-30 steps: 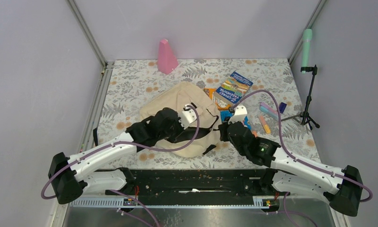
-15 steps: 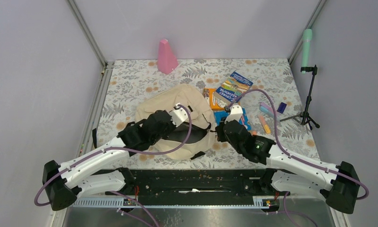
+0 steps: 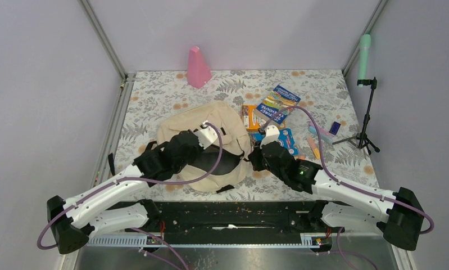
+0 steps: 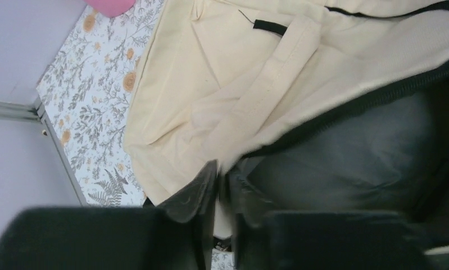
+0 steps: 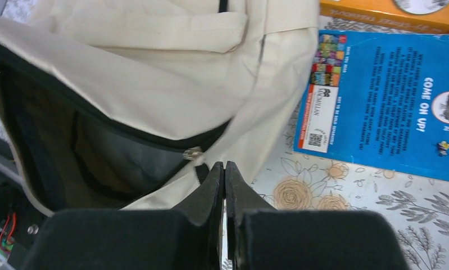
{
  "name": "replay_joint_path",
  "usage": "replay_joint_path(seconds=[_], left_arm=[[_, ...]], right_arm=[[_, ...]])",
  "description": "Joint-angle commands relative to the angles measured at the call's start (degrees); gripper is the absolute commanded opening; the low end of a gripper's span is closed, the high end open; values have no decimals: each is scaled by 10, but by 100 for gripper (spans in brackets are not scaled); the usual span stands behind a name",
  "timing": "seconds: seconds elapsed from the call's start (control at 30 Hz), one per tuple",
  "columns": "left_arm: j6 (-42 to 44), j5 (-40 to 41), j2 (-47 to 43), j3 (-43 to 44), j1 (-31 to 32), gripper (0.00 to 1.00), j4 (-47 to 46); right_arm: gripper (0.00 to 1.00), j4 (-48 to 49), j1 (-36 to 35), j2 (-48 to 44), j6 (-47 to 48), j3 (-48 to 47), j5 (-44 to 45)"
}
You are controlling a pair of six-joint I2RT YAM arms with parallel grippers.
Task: Pack the student bag
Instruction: Unzip the student bag at the center of the board.
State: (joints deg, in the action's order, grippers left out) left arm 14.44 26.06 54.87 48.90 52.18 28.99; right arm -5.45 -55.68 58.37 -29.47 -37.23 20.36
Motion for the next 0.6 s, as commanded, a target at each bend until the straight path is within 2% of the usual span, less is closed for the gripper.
replay_joint_path(seconds=[0.0, 0.07, 0.1, 0.2, 0.37, 0.57], left_arm=[[-36, -31, -19, 80, -4, 29, 0], [-49, -60, -28, 100, -5, 54, -9], [-55, -76, -31, 105, -5, 64, -19], [-50, -155, -32, 116, -4, 81, -47], [-28, -256, 20, 140, -5, 86, -57], [-31, -271, 90, 126, -6, 88, -57]], right_arm=[[0, 39, 4, 5, 25, -23, -65], [0, 49, 4, 3, 29, -23, -82], [0, 49, 4, 3, 29, -23, -89], [0, 50, 4, -1, 29, -21, -98], [0, 49, 4, -29, 21, -5, -86], [0, 34, 4, -78, 13, 24, -61]])
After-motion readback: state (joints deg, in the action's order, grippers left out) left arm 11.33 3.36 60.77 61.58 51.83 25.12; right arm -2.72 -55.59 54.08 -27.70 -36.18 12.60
